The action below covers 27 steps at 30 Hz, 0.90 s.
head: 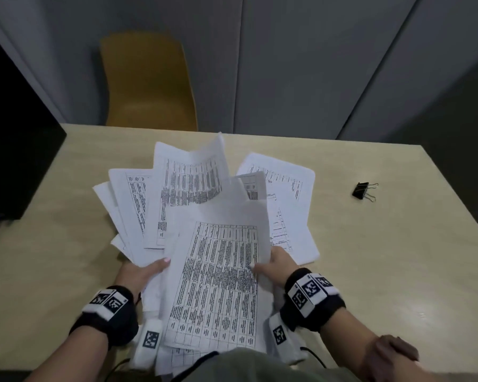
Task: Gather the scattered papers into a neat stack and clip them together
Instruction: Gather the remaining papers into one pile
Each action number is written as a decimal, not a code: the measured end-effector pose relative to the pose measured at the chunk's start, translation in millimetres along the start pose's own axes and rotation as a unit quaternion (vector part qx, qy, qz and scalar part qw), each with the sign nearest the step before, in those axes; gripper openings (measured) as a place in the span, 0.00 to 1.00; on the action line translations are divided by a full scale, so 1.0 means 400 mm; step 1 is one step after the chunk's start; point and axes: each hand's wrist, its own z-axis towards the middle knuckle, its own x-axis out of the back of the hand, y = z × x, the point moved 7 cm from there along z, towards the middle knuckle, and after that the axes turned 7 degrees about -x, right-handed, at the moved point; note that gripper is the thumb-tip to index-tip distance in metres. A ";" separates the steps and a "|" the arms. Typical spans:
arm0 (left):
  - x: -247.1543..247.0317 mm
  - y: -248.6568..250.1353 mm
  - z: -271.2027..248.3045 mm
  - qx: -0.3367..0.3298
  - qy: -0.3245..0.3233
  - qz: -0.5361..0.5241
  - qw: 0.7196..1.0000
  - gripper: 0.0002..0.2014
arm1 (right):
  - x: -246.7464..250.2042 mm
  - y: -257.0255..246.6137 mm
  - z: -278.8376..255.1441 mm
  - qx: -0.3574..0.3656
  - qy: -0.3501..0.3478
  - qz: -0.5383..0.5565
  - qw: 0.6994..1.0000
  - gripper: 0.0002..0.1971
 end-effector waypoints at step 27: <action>0.153 -0.022 0.038 0.072 0.045 -0.165 0.983 0.13 | 0.240 0.101 0.109 -0.081 0.276 -0.101 0.952 0.34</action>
